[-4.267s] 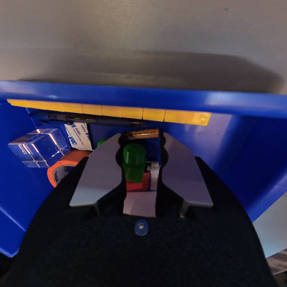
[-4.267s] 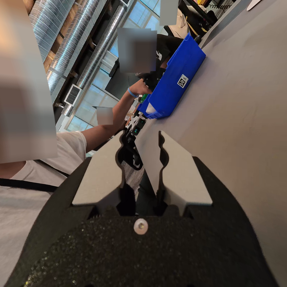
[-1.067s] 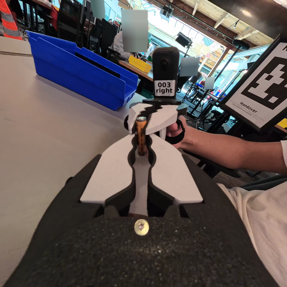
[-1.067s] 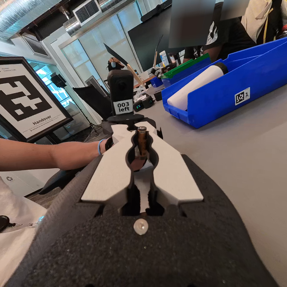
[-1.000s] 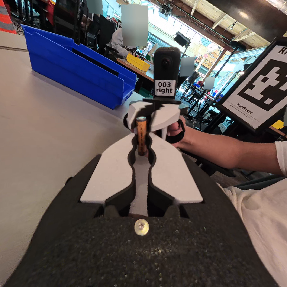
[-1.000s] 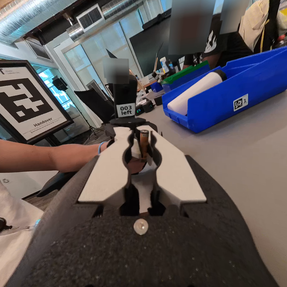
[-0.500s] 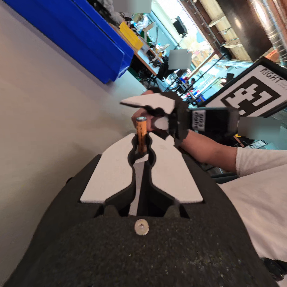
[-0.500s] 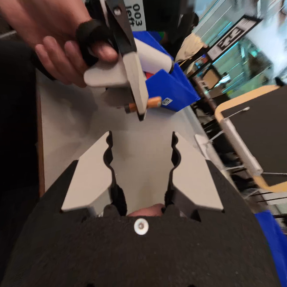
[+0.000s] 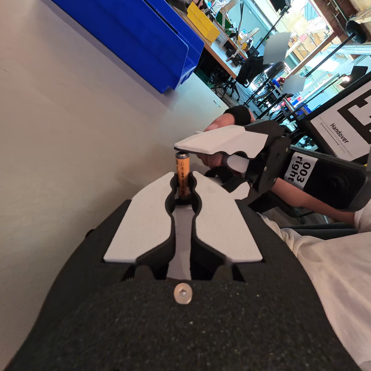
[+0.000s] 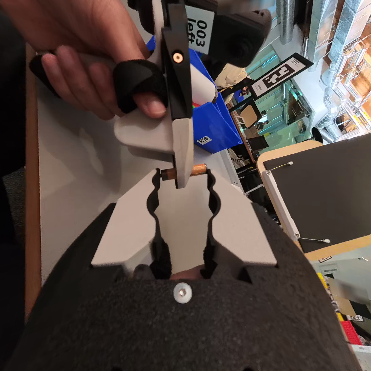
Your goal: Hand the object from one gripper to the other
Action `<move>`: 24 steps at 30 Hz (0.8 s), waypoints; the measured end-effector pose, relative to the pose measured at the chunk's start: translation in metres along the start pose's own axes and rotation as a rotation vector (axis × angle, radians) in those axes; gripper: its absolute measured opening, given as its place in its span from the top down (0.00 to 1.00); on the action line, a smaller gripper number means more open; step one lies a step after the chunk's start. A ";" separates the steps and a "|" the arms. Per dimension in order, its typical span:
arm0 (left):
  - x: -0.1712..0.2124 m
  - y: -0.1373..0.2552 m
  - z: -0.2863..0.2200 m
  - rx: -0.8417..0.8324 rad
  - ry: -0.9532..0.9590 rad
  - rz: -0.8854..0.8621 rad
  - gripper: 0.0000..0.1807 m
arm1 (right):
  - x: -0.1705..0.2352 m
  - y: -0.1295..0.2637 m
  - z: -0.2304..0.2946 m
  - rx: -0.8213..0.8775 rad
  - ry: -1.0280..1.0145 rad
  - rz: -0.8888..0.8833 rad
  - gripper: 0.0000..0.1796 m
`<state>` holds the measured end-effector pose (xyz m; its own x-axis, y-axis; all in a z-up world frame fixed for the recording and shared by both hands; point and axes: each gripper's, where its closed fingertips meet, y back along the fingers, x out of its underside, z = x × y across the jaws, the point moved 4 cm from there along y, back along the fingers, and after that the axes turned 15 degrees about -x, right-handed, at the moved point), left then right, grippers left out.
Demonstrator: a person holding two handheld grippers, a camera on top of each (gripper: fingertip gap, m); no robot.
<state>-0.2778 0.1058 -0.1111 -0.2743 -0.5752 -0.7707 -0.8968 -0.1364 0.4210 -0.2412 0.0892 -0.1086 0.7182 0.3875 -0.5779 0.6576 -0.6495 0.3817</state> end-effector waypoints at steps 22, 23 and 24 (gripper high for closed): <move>-0.001 0.029 -0.020 -0.137 -0.886 -0.317 0.72 | 0.009 0.028 -0.018 -0.805 -1.265 -0.537 0.74; -0.001 0.029 -0.027 -0.119 -0.897 -0.333 0.72 | 0.009 0.027 -0.019 -0.851 -1.361 -0.575 0.75; -0.002 0.029 -0.033 -0.103 -0.906 -0.347 0.73 | 0.006 0.027 -0.018 -0.920 -1.449 -0.615 0.75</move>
<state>-0.2915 0.0764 -0.0818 -0.2024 0.3423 -0.9175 -0.9551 -0.2762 0.1076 -0.2148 0.0862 -0.0891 -0.0596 -0.7292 -0.6817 0.9843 0.0709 -0.1619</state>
